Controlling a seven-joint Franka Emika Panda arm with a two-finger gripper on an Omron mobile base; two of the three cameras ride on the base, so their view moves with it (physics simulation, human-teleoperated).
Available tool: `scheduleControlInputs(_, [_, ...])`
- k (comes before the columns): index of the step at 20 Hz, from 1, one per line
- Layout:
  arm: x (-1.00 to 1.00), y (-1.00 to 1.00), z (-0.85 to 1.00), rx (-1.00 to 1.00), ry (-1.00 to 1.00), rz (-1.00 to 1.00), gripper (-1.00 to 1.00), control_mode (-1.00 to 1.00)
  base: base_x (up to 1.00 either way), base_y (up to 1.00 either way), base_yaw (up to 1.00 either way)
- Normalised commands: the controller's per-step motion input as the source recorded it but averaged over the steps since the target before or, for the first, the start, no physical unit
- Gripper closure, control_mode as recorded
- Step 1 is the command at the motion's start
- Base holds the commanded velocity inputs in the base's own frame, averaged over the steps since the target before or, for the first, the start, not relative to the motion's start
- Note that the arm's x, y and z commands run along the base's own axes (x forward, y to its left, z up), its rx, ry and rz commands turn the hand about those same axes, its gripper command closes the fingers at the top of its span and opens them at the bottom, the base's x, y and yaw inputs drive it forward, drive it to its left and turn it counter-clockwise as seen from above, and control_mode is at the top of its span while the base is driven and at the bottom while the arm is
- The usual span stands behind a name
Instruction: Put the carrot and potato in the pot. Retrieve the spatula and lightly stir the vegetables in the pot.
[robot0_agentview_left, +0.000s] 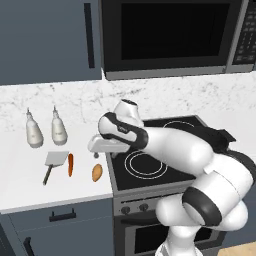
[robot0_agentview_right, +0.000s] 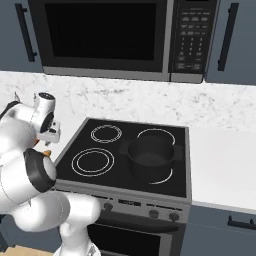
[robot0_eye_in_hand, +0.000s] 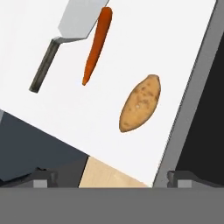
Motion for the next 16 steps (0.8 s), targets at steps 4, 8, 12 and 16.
scheduleControlInputs(4, [0.34,0.03,-0.46,-0.08,0.00,-0.19,-1.00,-1.00,0.00,0.00,0.00])
scheduleControlInputs(8, [0.25,0.08,-0.72,-0.12,0.00,-0.21,-1.00,-1.00,0.00,0.00,0.00])
scheduleControlInputs(12, [0.24,0.18,-0.50,-0.01,0.00,-0.17,-1.00,-1.00,0.00,0.00,0.00])
scheduleControlInputs(16, [0.18,0.15,-0.28,0.00,0.00,-0.14,-1.00,-1.00,0.00,0.00,0.00])
